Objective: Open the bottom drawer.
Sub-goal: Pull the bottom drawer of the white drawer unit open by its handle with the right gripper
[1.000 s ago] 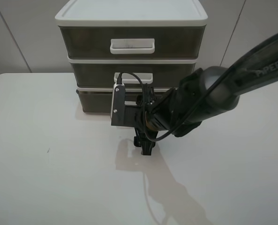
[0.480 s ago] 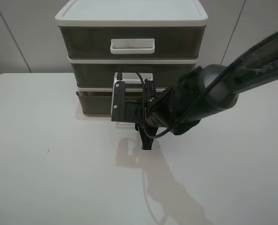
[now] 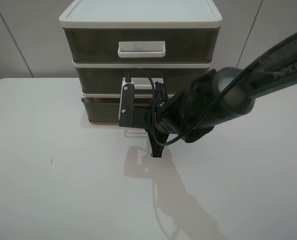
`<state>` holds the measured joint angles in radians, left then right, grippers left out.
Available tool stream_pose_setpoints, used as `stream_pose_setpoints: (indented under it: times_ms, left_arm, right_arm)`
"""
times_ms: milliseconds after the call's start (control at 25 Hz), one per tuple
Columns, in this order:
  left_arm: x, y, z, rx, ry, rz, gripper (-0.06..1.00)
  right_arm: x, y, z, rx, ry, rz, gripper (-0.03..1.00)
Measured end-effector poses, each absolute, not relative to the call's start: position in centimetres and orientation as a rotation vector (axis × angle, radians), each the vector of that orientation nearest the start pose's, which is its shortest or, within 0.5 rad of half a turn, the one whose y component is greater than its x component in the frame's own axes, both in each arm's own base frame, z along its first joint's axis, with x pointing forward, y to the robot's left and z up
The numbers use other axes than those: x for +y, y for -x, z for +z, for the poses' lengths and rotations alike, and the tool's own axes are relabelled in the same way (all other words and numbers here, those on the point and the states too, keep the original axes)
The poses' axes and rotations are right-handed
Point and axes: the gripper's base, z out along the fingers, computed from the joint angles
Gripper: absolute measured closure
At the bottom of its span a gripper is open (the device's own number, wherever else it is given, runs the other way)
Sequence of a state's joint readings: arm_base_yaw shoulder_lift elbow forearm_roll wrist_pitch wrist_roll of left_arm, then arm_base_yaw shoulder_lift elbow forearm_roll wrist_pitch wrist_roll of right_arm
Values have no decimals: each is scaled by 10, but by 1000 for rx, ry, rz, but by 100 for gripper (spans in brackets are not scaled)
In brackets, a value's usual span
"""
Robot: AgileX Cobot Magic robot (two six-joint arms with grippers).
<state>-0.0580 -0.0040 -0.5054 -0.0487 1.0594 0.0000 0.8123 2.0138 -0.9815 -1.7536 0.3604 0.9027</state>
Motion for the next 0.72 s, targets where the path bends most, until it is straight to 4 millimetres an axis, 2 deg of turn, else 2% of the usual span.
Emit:
stream_pose_setpoints:
  times_ms: [280,720]
  left_arm:
    - [-4,6,279,2033,-61,-95,20]
    - [-4,6,279,2033,-61,-95,20]
  right_arm:
    - [253,-273,115,1735,1689,-376,89]
    - [242,-252,121,1738,1739,-261,89]
